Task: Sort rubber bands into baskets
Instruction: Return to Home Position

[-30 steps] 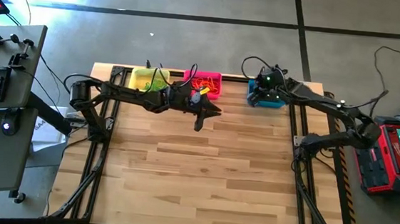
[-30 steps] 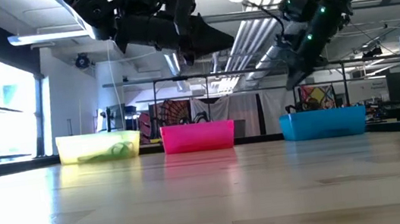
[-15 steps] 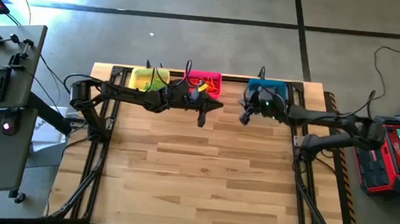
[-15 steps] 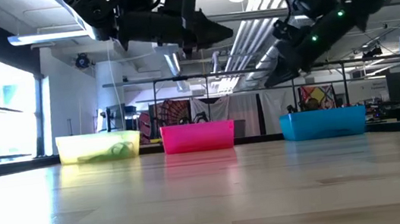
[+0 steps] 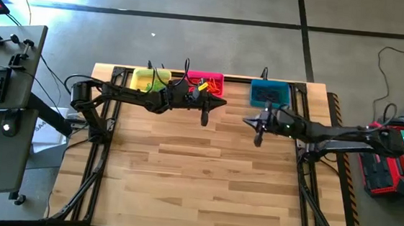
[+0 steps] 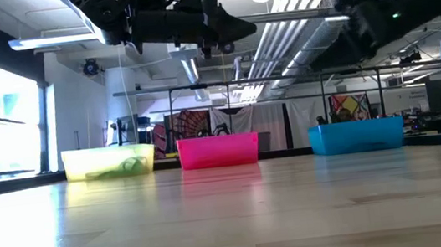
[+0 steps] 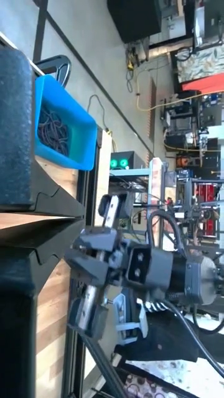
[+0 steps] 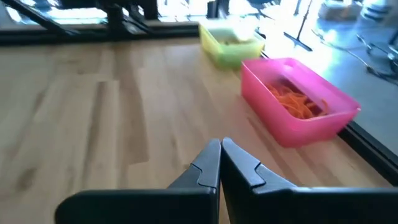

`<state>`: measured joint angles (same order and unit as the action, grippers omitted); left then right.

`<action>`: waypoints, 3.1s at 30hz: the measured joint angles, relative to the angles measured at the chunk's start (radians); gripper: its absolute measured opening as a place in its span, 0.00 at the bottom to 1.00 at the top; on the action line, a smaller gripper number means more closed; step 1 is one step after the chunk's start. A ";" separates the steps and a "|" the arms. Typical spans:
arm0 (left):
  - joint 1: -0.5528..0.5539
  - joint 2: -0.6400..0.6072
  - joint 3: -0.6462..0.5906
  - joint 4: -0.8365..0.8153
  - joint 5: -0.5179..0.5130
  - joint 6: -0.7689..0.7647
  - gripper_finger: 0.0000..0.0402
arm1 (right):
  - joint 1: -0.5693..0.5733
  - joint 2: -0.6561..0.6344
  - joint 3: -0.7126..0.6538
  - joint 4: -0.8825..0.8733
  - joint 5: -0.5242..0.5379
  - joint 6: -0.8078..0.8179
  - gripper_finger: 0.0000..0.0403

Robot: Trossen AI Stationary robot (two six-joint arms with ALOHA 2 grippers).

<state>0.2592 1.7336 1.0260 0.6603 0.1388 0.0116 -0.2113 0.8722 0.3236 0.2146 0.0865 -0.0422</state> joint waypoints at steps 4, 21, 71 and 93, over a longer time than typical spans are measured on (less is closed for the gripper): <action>0.000 0.000 0.000 0.012 0.000 0.002 0.02 | 0.031 -0.116 -0.060 0.000 -0.024 0.015 0.00; 0.026 0.000 -0.065 0.106 -0.008 -0.030 0.02 | 0.050 -0.618 -0.252 -0.067 -0.098 0.019 0.00; -0.006 -0.512 -0.683 0.312 -0.068 0.026 0.02 | 0.051 -0.867 -0.259 -0.356 -0.030 0.044 0.00; -0.006 -0.934 -1.008 0.303 -0.097 -0.021 0.02 | 0.051 -0.801 -0.259 -0.356 -0.029 0.087 0.00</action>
<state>0.2531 0.7994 0.0182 0.9637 0.0422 -0.0090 -0.1608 0.0708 0.0649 -0.1417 0.0570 0.0444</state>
